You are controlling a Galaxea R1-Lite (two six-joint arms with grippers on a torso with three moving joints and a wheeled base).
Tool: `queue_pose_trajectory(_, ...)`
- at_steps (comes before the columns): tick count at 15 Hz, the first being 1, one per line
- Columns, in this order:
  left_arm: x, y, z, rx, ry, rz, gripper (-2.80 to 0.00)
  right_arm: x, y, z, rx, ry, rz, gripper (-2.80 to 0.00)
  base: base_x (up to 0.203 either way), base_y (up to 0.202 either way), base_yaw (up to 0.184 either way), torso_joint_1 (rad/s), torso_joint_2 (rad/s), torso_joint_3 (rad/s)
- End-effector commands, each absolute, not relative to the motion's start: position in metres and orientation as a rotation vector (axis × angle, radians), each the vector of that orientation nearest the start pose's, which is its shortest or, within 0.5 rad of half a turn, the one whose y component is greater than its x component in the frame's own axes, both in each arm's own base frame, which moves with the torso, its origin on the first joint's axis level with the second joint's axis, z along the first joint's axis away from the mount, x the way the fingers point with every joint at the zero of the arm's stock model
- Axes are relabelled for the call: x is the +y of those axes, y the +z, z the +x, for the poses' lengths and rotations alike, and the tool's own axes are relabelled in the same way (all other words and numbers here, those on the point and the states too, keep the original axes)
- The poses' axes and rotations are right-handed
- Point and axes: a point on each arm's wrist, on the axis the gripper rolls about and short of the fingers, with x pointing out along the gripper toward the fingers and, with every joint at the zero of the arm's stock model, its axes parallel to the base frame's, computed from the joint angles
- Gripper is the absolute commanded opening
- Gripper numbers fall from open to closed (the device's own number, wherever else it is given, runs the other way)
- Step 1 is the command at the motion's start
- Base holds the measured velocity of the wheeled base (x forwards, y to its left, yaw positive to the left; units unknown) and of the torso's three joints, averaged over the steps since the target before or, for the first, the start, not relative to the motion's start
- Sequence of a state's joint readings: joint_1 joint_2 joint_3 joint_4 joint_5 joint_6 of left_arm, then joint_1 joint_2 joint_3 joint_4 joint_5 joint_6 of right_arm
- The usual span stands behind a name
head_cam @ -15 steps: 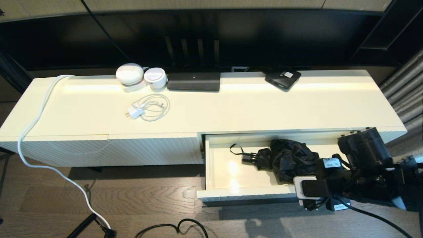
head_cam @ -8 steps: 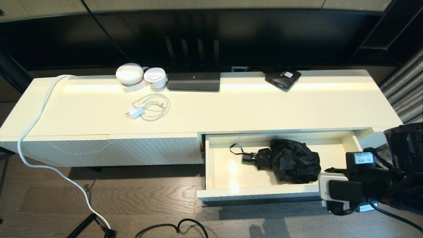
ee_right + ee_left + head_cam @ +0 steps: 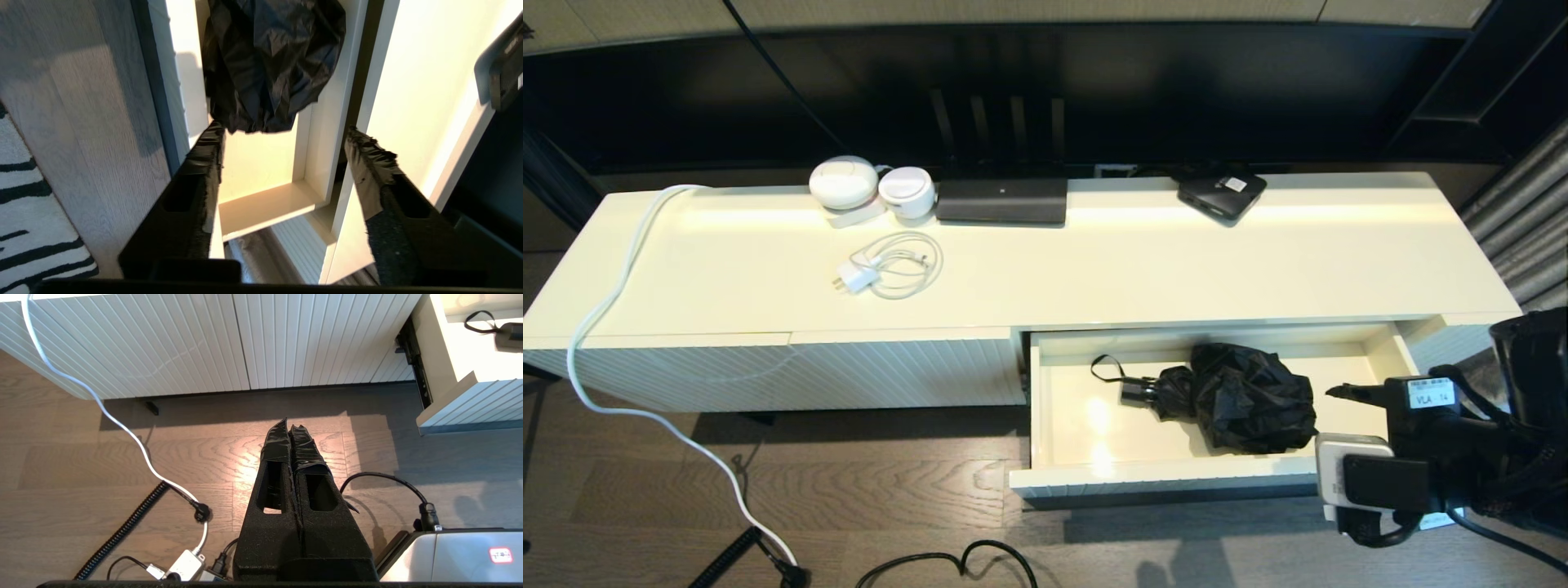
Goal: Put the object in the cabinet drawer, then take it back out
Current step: Open the drawer
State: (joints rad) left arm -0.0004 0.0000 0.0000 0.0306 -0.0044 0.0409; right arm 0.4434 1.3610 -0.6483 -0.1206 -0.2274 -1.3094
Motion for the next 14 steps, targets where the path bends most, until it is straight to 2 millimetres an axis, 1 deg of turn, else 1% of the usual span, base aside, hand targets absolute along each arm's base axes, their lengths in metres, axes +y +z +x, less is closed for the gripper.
queue_pose_trajectory(1,0.0,0.072,-0.023,0.029,-0.005,0.041,-2.8,0.096,0.168,0.204,0.379,0.608,-1.484,0.0,0.0,0.0,0.0,0.0,0.0,0.0)
queue_pose_trajectory(5,0.0,0.072,-0.023,0.029,-0.005,0.041,-2.8,0.12,0.144,0.242,0.417,0.658,-1.497,0.0,0.0,0.0,0.0,0.0,0.0,0.0)
queue_pose_trajectory(7,0.0,0.072,-0.023,0.029,-0.005,0.041,-2.8,0.128,0.141,0.258,0.414,0.657,-1.494,0.0,0.0,0.0,0.0,0.0,0.0,0.0)
queue_pose_trajectory(10,0.0,0.072,-0.023,0.029,-0.007,0.041,-2.8,0.127,0.139,0.272,0.433,0.642,-1.487,0.0,0.0,0.0,0.0,0.0,0.0,0.0)
queue_pose_trajectory(14,0.0,0.072,-0.023,0.029,-0.007,0.041,-2.8,0.121,0.13,0.277,0.476,0.646,-1.486,0.0,0.0,0.0,0.0,0.0,0.0,0.0)
